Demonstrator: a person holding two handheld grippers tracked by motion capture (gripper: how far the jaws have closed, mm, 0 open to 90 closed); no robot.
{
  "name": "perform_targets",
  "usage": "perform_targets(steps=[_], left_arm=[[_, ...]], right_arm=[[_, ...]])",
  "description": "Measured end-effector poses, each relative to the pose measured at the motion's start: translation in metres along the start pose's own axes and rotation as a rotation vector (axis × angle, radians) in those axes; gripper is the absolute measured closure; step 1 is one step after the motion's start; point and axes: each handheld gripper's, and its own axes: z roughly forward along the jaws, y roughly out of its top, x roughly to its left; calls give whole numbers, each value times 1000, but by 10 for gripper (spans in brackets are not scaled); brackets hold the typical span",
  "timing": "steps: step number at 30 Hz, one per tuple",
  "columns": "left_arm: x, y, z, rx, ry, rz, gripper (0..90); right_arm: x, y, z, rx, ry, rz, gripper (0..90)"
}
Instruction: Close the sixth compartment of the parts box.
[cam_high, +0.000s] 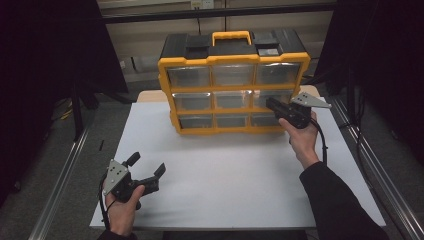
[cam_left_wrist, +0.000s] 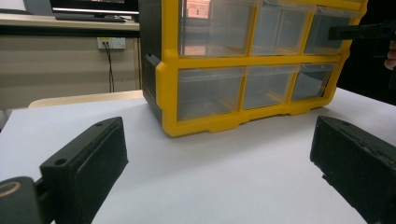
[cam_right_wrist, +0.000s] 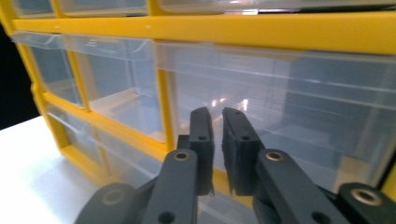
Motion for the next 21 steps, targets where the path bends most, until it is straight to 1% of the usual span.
perform_targets(steps=[1, 2, 3, 4, 5, 7, 9, 10, 11, 13, 16, 18, 19, 21], left_arm=[[0, 0, 0, -1, 0, -1, 39], [-1, 0, 1, -10, 11, -10, 40], [-1, -1, 2, -18, 0, -23, 40], [1, -1, 0, 4, -3, 5, 40], [2, -1, 0, 5, -1, 6, 39], [2, -1, -1, 2, 3, -1, 40], [2, -1, -1, -2, 2, -7, 40], [2, -1, -2, 2, 8, -2, 40], [2, -1, -2, 2, 8, -7, 39], [2, -1, -2, 5, 8, -2, 39], [2, -1, -2, 6, 10, -2, 40], [3, -1, -2, 10, 8, 1, 39], [3, -1, -2, 6, 0, -10, 39], [2, -2, -1, 0, 6, -18, 39]], right_arm=[[1, 0, -1, 2, -2, 5, 785], [2, 0, -1, 3, 9, 0, 770], [3, 0, -2, 4, 11, -3, 745], [4, 0, -3, 6, 13, -6, 707], [4, 0, -3, 11, 17, -4, 658], [6, 1, -6, 10, 14, -2, 564], [7, 0, -8, 12, 14, -4, 490], [8, 0, -9, 17, 7, 0, 443], [8, 0, -9, 24, 9, 4, 409], [9, -1, -11, 32, 4, -1, 346], [10, -2, -15, 32, 4, 14, 261], [11, -2, -18, 35, 8, 8, 187], [12, -2, -19, 39, 8, 15, 140], [13, -1, -21, 48, 13, 38, 55]])
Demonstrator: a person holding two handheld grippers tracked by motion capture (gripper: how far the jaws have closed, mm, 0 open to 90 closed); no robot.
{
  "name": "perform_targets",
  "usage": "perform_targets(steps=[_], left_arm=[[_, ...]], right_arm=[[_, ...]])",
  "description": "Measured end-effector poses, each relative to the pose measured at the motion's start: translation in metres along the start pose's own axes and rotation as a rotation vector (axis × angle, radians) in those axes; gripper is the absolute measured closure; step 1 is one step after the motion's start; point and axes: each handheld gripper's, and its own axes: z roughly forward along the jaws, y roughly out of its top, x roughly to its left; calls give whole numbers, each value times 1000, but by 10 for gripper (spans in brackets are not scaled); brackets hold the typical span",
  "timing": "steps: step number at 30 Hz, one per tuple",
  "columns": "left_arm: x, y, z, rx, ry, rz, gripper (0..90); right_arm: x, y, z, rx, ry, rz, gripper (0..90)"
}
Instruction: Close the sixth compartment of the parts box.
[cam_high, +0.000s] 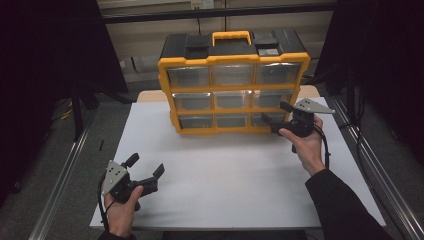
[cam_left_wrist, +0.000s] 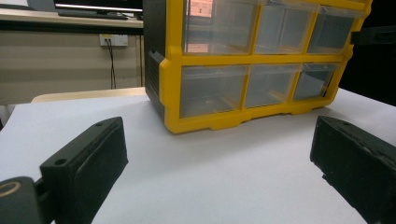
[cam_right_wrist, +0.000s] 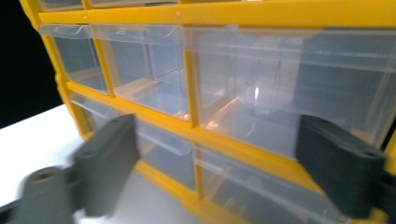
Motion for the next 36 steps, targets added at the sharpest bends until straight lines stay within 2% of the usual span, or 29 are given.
perform_targets(steps=[3, 5, 10, 13, 14, 16, 22, 26, 28, 30, 33, 36], left_arm=[[0, 0, 0, 2, -4, 2, 39], [-1, 0, 1, 3, -4, -1, 39], [0, 0, 0, 10, 0, 8, 39], [0, 0, 1, 15, 1, 6, 39], [0, 0, 1, 17, 1, 3, 40], [0, 0, 3, 7, -18, -30, 40], [0, 1, 1, 20, -6, -1, 40], [0, 0, 1, 13, -5, -10, 39], [0, 0, 0, 14, -3, -4, 39], [-1, 0, 1, 2, -6, -15, 39], [0, 0, 0, 13, -4, -1, 39], [-1, 0, 0, 9, -2, -9, 39]], right_arm=[[-1, -2, -4, 5, 9, 7, 26], [-1, -4, -8, 8, -5, 0, 8], [-3, -10, -17, 16, -8, 16, 9], [-2, -13, -23, 19, -16, 3, 11], [-2, -14, -25, 20, -16, 8, 11], [-1, -16, -29, 21, -18, 14, 11], [-2, -26, -42, 31, -56, 9, 8], [-1, -32, -51, 32, -66, 13, 9], [1, -35, -54, 37, -66, 13, 9], [3, -37, -56, 42, -66, 8, 11], [5, -38, -60, 36, -61, 7, 11], [7, -39, -66, 29, -57, 2, 11]])
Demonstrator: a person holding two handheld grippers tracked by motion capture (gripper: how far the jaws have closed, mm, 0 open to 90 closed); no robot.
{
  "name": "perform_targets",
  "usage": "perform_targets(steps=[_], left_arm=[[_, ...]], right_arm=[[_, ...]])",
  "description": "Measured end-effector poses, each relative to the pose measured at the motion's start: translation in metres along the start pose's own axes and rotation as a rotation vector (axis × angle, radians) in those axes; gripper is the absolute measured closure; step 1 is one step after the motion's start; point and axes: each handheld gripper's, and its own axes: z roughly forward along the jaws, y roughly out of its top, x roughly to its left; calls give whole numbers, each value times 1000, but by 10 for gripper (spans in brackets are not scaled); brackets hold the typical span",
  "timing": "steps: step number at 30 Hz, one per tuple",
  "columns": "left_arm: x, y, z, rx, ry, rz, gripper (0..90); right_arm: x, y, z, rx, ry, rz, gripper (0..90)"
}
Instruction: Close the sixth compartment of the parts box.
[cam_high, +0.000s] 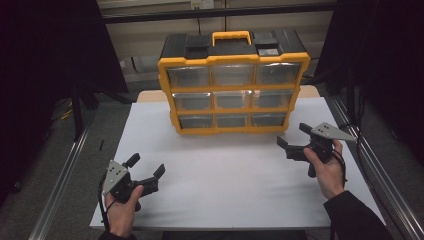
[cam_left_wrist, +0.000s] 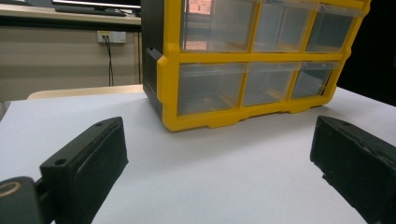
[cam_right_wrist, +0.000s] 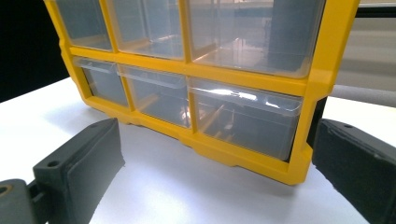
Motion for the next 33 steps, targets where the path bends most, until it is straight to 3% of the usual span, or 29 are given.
perform_targets(steps=[14, 33], left_arm=[[2, 1, -3, 6, 12, 9, 40], [2, 0, -6, 6, 6, 4, 39]], right_arm=[[1, -13, -25, 1, -18, 4, 12], [-7, -26, -64, -13, -92, 19, 12]])
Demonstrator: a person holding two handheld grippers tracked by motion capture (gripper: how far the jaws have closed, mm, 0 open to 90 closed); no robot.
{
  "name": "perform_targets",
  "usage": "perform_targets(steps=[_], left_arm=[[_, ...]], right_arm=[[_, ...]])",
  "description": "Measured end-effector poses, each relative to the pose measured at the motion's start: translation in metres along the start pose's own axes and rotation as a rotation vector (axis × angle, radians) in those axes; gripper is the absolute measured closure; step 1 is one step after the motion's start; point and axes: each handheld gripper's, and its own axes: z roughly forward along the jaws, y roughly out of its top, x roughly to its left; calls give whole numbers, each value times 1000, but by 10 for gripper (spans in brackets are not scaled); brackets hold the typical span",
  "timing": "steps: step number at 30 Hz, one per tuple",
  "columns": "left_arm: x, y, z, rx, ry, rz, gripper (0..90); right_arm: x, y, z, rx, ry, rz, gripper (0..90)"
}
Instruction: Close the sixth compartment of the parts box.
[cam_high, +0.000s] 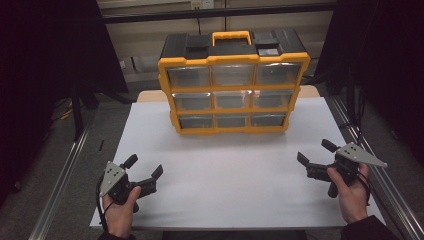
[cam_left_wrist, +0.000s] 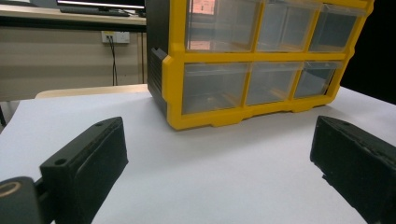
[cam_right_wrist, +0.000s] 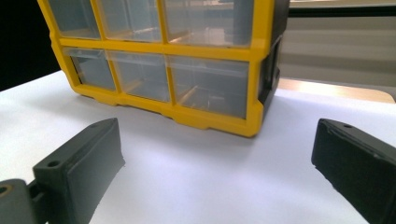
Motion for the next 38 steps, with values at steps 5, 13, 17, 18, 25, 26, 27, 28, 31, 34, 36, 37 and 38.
perform_targets(steps=[5, 13, 17, 18, 25, 26, 27, 28, 31, 34, 36, 37, 38], left_arm=[[0, 0, -2, 16, 6, 14, 39], [0, -1, -5, 22, 12, 13, 39], [1, -1, -6, 30, 13, 17, 40], [1, -2, -7, 33, 14, 18, 39], [2, -2, -8, 44, 27, 20, 39], [3, -2, -8, 49, 29, 22, 39], [3, -2, -8, 49, 28, 22, 39], [3, -2, -8, 49, 26, 22, 39], [4, -3, -7, 51, 27, 16, 39], [4, -2, -7, 55, 27, 23, 38], [3, -2, -7, 52, 30, 22, 38], [4, -2, -8, 65, 31, 40, 38], [3, -2, -8, 56, 29, 31, 38]], right_arm=[[-2, -4, -9, 11, -14, 11, 12], [-7, -10, -21, 20, -31, 22, 13], [-9, -15, -28, 22, -42, 13, 13], [-9, -16, -30, 28, -45, 11, 13], [-10, -22, -39, 17, -60, -17, 12], [-10, -22, -40, 22, -62, -22, 12], [-9, -22, -39, 20, -66, -32, 12], [-9, -22, -39, 21, -64, -27, 12], [-10, -22, -37, 28, -62, -21, 13], [-10, -22, -35, 30, -58, -25, 12], [-9, -22, -35, 27, -54, -27, 12], [-9, -22, -35, 27, -53, -25, 13], [-10, -22, -35, 24, -54, -29, 12]])
